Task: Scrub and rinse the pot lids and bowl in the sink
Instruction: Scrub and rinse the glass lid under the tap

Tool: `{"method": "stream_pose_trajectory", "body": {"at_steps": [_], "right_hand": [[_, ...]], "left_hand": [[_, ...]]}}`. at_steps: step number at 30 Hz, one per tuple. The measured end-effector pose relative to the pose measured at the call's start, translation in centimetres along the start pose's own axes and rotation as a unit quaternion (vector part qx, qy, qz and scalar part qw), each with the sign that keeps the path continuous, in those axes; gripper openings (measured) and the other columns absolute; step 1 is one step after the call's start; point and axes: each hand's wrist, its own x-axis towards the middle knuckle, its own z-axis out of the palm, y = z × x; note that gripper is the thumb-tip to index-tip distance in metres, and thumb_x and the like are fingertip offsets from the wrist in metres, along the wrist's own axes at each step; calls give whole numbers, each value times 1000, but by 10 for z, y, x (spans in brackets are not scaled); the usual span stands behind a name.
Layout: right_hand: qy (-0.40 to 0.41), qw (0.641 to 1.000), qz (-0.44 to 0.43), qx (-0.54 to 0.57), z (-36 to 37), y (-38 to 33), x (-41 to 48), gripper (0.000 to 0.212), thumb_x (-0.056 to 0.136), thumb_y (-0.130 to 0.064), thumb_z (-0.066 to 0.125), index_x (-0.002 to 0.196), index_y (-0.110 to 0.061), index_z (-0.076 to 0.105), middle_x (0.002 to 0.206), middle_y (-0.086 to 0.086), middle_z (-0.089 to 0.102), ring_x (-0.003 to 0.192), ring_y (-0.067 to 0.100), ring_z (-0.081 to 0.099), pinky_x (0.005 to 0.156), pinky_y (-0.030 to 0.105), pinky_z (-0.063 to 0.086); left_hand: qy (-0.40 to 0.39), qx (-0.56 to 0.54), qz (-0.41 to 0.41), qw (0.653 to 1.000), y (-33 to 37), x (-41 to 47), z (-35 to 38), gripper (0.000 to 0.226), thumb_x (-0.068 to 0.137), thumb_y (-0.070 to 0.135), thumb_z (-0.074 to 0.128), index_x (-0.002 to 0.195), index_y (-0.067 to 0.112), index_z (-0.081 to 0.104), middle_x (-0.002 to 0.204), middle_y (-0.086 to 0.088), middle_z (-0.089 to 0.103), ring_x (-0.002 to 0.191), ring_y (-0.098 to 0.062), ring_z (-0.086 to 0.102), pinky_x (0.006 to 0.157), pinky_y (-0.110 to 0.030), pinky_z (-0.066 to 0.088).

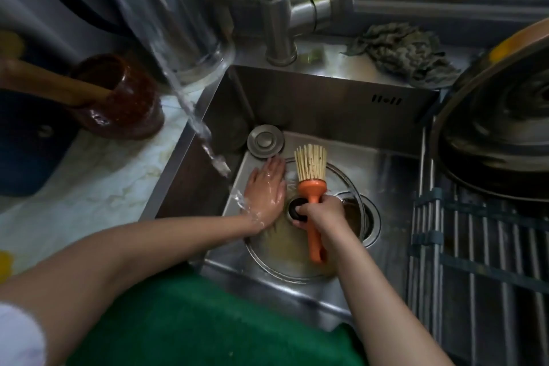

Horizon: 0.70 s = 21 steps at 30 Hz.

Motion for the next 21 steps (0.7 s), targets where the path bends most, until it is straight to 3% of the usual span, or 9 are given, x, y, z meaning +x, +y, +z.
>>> {"method": "stream_pose_trajectory", "body": {"at_steps": [2,5,6,9,10,12,15,19,21], "right_hand": [[-11,1000,-2,7,2,4,-2,22,79,16,61,94,0,57,84,14,59,69,28,63,77,44,57],[0,1000,-13,26,1,5,-1,18,79,14,62,88,-2,59,81,12,60,68,25,63,77,43,57],[6,1000,-18,24,1,6,1,17,79,13,62,85,-3,59,80,11,60,68,24,63,77,43,58],[18,999,-28,2,0,8,3,23,80,11,63,100,0,58,82,10,58,66,21,62,76,44,58],[16,999,-30,1,0,9,3,27,80,10,64,104,1,58,83,10,58,67,21,62,76,43,58],[4,999,-49,-10,1,10,2,30,79,6,68,106,-2,58,89,12,63,72,22,64,76,39,58],[13,980,-135,-144,6,13,-1,49,68,-12,83,109,-11,56,104,11,62,87,23,63,76,33,52],[36,935,-218,-278,6,12,-6,59,68,-17,83,117,-12,52,116,5,47,102,21,54,86,27,42],[52,920,-248,-300,5,12,-7,50,72,-14,80,115,-11,54,116,4,50,100,20,55,84,27,43]], "left_hand": [[-2,26,100,995,-3,-31,8,58,92,31,26,146,12,31,153,-6,32,142,-19,28,116,-38,19],[-69,22,249,966,-16,-48,7,61,94,31,35,149,11,18,155,-7,22,146,-14,11,119,-33,4],[-58,32,243,968,-19,-34,2,58,95,31,32,149,14,20,155,-5,24,145,-14,12,119,-34,5],[-25,-59,12,998,-9,-11,-5,56,93,32,21,146,19,34,153,-3,32,142,-20,28,115,-40,22],[-22,-51,-18,998,0,-19,-5,57,92,32,22,146,20,35,152,-4,34,141,-22,31,113,-43,26],[-35,-12,57,998,7,-46,6,58,91,30,31,148,17,27,154,-4,29,143,-21,26,115,-47,25],[-115,-21,176,977,-7,-53,3,68,90,33,37,148,3,20,156,-12,17,146,-20,8,118,-44,11],[-144,-26,179,973,-8,-33,-33,60,88,25,42,143,3,33,151,-17,30,142,-25,19,118,-33,6],[-151,-23,76,985,-11,-34,-37,69,86,24,51,148,9,23,155,-14,18,144,-25,12,116,-30,4]]}}
